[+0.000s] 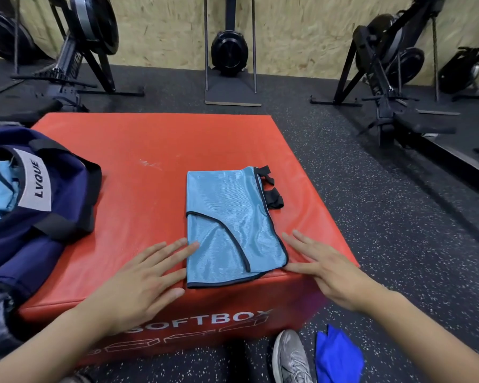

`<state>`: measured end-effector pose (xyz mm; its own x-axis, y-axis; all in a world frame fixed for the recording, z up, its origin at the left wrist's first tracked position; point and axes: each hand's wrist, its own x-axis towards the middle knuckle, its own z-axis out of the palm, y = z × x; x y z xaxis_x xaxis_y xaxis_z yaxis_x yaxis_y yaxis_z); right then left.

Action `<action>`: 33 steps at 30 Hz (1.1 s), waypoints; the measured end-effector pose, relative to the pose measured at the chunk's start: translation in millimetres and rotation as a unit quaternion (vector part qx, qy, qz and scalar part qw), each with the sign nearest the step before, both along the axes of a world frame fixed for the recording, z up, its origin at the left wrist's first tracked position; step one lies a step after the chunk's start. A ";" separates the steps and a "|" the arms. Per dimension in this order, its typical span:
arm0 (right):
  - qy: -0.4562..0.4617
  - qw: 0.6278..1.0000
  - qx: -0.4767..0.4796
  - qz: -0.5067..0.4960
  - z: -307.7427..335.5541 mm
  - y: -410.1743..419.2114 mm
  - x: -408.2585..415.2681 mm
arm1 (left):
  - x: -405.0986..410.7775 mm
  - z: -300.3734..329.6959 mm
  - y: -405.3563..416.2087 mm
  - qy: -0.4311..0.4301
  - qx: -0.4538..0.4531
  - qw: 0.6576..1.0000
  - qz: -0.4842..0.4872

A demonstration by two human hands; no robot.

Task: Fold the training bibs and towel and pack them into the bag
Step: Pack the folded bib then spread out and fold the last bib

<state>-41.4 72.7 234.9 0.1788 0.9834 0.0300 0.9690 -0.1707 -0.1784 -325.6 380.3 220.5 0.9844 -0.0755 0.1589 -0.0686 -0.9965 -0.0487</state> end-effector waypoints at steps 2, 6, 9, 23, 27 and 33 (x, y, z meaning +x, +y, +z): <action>-0.014 1.000 0.003 0.019 -0.4 6.5 -0.6 | 1.7 0.8 -0.7 0.011 -0.001 1.000 -0.009; -0.021 0.999 -0.001 0.040 -4.4 15.5 -0.8 | 0.7 2.2 -1.3 0.041 -0.029 0.999 0.003; 0.017 0.999 0.033 0.025 -6.5 19.7 0.5 | -1.7 7.5 -2.8 0.051 -0.105 0.993 0.017; 0.430 0.857 0.255 -0.126 81.1 56.3 -18.6 | 22.7 91.4 -16.8 -0.078 -0.568 0.808 0.132; 0.427 0.850 0.242 -0.191 66.7 97.8 -5.4 | 64.8 71.9 3.4 -0.096 -0.592 0.779 0.186; 0.252 0.928 0.124 -0.245 13.3 140.6 21.7 | 94.1 7.5 29.8 0.036 -0.347 0.899 0.265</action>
